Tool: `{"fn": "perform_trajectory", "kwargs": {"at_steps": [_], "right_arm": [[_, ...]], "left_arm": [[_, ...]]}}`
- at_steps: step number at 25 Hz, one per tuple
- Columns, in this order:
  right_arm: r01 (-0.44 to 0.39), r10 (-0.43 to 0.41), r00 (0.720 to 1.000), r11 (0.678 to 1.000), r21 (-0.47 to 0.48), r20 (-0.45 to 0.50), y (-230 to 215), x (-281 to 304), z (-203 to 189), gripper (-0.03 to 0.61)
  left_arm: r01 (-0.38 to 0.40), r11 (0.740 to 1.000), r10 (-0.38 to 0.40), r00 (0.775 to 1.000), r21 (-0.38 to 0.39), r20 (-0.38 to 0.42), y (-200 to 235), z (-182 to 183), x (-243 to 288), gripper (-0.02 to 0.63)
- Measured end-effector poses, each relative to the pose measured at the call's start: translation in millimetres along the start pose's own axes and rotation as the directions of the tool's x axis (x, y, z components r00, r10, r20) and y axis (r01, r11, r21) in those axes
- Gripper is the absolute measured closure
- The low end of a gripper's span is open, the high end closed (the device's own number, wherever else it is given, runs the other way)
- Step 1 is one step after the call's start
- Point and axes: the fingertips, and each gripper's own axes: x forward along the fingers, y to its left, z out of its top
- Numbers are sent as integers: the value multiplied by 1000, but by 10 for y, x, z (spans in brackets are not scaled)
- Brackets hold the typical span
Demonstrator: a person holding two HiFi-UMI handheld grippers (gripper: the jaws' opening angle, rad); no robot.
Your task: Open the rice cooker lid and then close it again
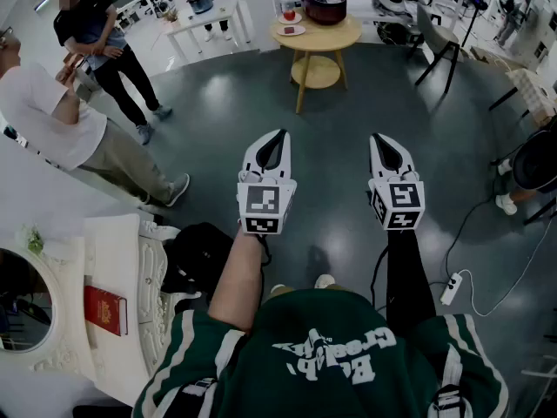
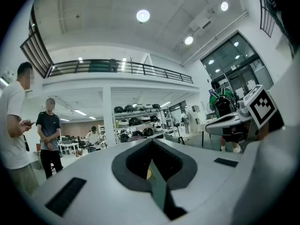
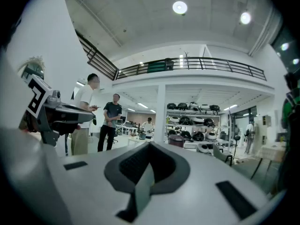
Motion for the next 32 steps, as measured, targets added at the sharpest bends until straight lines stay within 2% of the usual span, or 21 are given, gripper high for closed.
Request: {"fn": "perform_trajectory", "kwargs": {"at_steps": [11,17,24,32], "right_arm": [[16,-17,999,999,43,32,-247,-46,-84,574],[28,-30,999,998,57,29,-450,193,-177,574],[39,-39,999,999,37,14,-698,964,-272,575],[69,-69,998,997,19,0,-1149,2306,-142,575]], "left_arm": [[37,999,-37,999,5,1,-292,18,273,618],[53,999,-53,999,-4,5,-290,-37,639,618],[90,996,-90,996,-4,-1,-40,-193,1451,618],[141,990,-141,990,-6,10,493,-184,2812,618]]}}
